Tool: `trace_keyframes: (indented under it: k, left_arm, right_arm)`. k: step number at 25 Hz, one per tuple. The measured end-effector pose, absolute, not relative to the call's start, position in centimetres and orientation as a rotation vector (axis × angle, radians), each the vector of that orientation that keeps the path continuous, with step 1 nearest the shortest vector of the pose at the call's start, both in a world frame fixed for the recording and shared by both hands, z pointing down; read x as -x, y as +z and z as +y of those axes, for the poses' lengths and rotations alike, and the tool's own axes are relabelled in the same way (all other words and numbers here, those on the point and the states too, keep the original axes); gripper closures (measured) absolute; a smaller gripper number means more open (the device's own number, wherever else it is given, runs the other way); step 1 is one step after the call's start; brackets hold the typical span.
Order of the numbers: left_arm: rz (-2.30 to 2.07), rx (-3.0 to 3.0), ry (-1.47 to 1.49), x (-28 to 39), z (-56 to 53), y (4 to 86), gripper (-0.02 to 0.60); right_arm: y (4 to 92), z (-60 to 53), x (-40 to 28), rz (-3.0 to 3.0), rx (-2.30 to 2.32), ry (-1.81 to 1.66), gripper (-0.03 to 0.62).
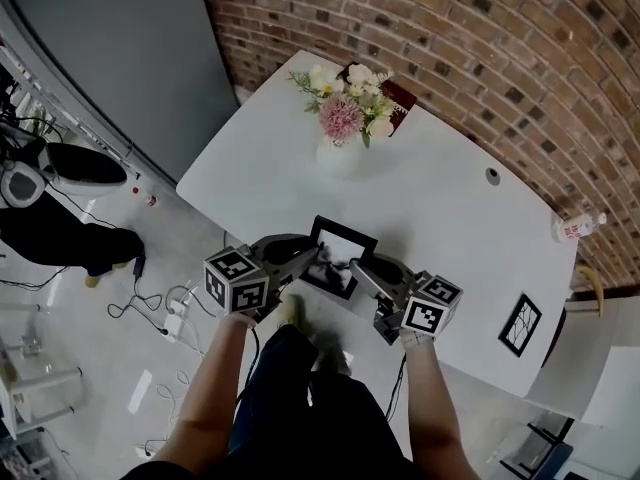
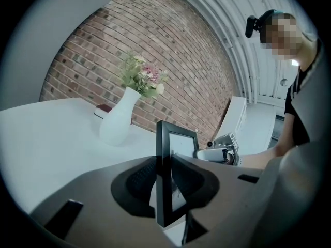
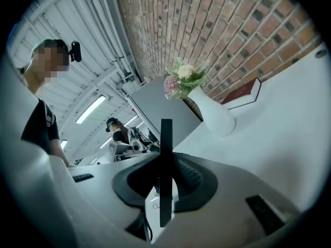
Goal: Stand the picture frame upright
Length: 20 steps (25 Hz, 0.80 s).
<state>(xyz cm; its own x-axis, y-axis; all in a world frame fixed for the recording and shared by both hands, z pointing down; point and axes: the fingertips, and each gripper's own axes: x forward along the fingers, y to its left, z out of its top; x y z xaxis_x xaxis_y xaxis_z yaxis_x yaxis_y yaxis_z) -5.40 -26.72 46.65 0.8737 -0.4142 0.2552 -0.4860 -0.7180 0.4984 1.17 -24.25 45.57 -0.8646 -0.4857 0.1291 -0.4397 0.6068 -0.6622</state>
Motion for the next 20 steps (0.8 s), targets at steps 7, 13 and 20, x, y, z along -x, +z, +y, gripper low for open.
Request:
trace_keyframes:
  k: [7, 13, 20]
  left_arm:
    - [-0.630, -2.502, 0.221, 7.0, -31.2, 47.5, 0.489]
    - [-0.624, -2.499, 0.200, 7.7, -34.2, 48.5, 0.489]
    - [-0.625, -2.531, 0.219, 8.0, -37.1, 49.3, 0.488]
  right_arm:
    - [46.3, -28.7, 0.6, 2.773, 0.848, -1.054, 0.516]
    - [47.1, -31.6, 1.4, 2.793, 0.894, -1.009, 0.516]
    - [48.3, -34.3, 1.6, 2.832, 0.944, -0.930, 0.514]
